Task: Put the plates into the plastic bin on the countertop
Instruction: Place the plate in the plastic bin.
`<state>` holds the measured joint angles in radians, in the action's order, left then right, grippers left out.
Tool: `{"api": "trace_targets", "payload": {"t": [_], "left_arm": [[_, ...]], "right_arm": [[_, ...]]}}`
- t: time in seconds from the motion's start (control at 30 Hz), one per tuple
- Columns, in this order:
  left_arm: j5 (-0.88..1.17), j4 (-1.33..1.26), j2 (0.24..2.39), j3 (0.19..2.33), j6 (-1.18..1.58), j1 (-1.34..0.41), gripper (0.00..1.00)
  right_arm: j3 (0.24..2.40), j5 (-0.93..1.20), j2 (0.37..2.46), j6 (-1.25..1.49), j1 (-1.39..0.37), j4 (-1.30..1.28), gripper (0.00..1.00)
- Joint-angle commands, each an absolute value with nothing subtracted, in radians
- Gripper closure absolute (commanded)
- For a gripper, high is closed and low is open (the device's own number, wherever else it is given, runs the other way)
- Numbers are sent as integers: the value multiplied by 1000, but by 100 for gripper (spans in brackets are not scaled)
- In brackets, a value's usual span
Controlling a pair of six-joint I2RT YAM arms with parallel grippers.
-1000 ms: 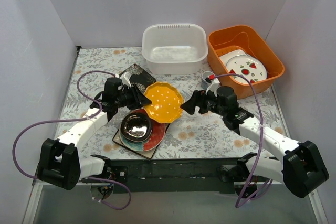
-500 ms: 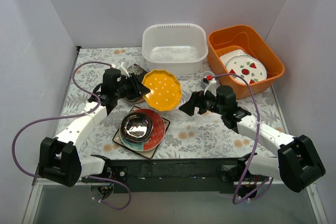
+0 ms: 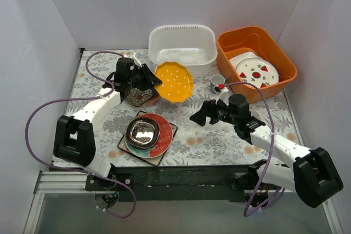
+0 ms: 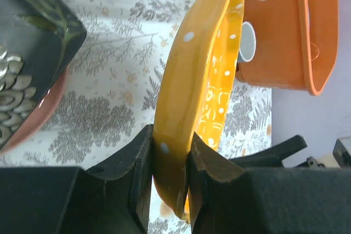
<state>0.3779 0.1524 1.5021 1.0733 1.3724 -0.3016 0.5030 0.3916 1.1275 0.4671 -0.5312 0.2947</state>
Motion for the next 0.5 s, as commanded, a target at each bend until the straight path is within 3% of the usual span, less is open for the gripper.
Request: {"api": "trace_targets", "payload": {"t": [0.0, 0.47], "left_arm": [[437, 6, 1514, 1213, 1404, -298, 100], [486, 26, 1736, 1486, 1407, -262, 100]], "right_arm": [[485, 370, 1078, 459, -526, 295, 2], [448, 376, 1098, 451, -523, 297, 3]]}}
